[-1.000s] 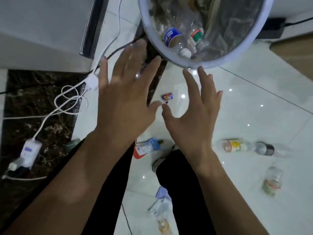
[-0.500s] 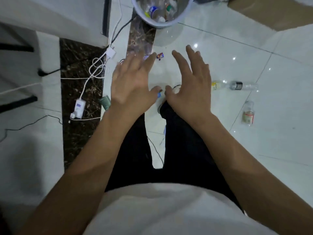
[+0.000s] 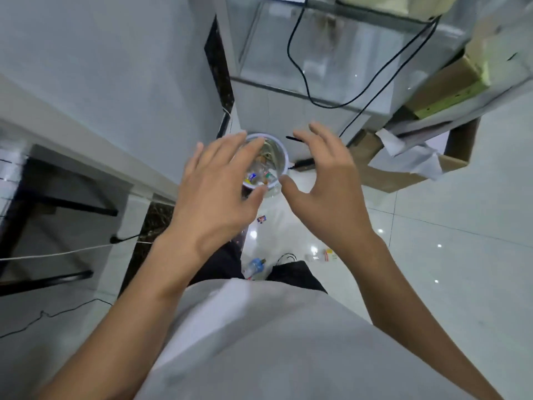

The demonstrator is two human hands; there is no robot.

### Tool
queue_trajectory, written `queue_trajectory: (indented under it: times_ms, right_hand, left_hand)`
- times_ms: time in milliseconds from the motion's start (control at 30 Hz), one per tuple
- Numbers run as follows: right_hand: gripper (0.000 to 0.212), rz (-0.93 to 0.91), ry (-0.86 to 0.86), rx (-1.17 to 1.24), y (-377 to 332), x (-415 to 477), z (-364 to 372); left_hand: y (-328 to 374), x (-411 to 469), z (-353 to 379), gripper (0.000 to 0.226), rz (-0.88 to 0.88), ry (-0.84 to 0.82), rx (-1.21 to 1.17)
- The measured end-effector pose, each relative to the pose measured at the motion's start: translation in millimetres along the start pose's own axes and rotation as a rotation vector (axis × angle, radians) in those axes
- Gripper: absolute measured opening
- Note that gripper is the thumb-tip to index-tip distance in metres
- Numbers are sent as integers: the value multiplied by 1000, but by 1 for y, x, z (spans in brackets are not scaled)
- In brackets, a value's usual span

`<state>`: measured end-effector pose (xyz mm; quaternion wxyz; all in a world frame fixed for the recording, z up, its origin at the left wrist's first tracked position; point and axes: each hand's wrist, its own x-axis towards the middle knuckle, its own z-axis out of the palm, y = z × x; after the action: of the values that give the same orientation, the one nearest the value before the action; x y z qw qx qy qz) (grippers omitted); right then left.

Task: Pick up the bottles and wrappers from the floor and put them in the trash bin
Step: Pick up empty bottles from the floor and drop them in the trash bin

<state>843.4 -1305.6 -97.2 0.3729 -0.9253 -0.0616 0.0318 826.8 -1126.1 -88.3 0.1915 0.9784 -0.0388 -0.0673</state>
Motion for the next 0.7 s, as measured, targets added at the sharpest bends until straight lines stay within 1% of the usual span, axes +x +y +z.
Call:
queue_trajectory:
  times_ms: [67,167,200,300,433,533,633,700]
  right_hand:
    - [55,-23,-19,-27,-4,1,-10]
    - [49,98,-118,-21,-11,-1,-20]
    - [49,125,-119,-16,-13,-1,-21]
    - [51,169,-46,1,-25,2,-23]
    - [58,226,29,-11,-45,12,-21]
    - [60,262,59,-47,-59,20,-16]
    - [70,301,132,-114,-70,22,-4]
    - [76,342,147,-207,-76,17,8]
  left_hand:
    - [7,4,-17,70,31,-27,-23]
    - [7,14,-34,72,102,-137,-41]
    - [4,19,-38,71,116,-164,-30]
    - [-7,35,-53,68,166,-214,10]
    - [-22,58,-74,72,276,-291,105]
    - [-34,76,-85,82,340,-284,157]
    - [-45,93,-86,93,440,-266,211]
    - [-50,100,-82,97,501,-269,234]
